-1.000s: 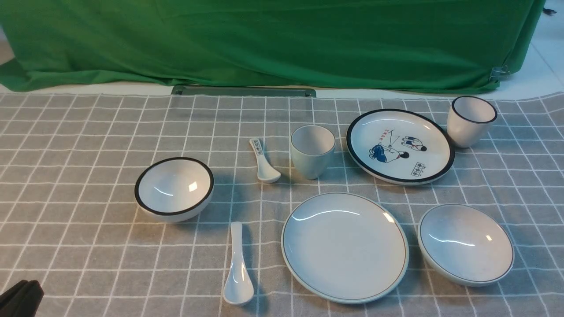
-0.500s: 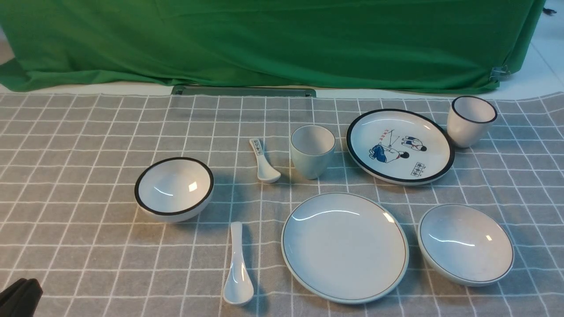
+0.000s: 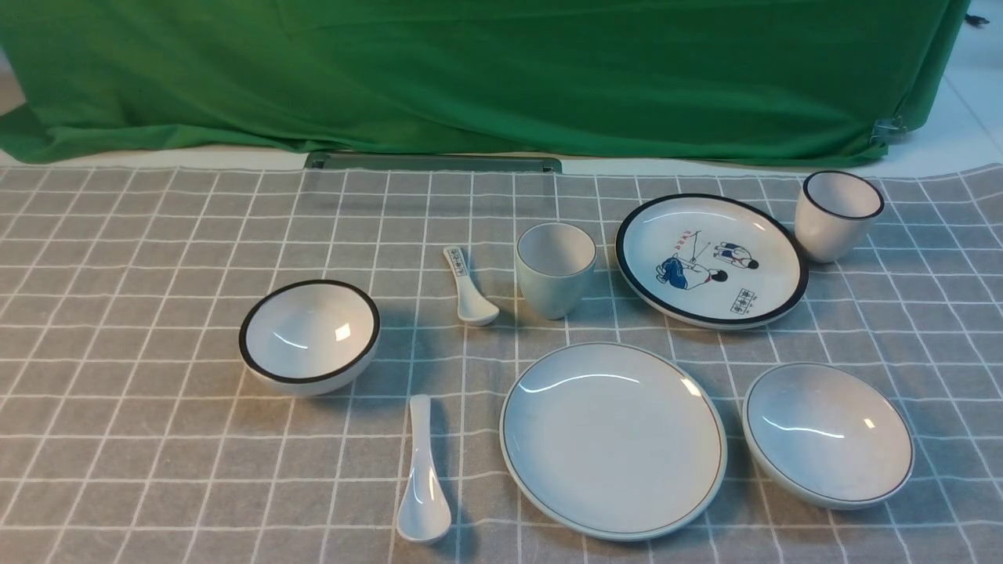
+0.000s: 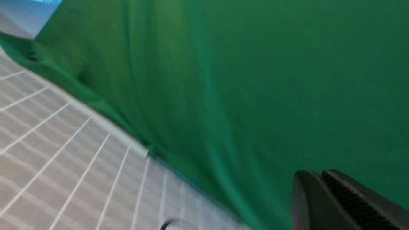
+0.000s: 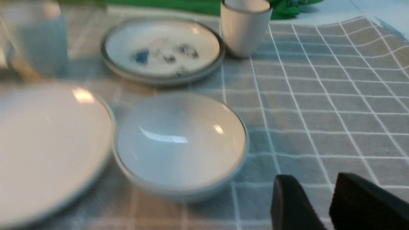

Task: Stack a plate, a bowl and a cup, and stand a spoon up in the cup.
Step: Use the right arm to grab a blue rice bowl, then use the right arm to put the blue rice bowl into the blue large plate in the middle, then use the left arm to grab a blue teacup

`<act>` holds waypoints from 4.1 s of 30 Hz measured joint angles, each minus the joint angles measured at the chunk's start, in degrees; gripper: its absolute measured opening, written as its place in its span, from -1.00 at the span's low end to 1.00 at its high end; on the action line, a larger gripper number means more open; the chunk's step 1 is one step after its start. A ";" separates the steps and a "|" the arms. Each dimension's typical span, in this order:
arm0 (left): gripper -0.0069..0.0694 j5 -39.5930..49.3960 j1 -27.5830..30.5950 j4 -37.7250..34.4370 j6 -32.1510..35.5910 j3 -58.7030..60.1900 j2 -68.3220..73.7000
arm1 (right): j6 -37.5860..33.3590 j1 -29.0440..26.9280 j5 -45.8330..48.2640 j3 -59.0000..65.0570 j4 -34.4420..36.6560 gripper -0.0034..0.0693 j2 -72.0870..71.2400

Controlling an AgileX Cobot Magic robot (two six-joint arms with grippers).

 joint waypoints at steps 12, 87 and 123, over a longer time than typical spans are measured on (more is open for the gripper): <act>-0.77 -2.71 0.00 14.99 -13.07 -12.01 0.40 | 16.13 0.05 -20.42 0.00 8.38 -0.24 0.00; -0.77 64.38 0.00 7.87 19.62 -38.02 51.95 | -8.15 22.73 33.29 -72.98 7.23 -0.64 106.93; 0.37 78.34 -22.64 18.24 1.65 -128.44 129.50 | -5.03 22.78 57.85 -55.84 -5.55 -0.85 48.42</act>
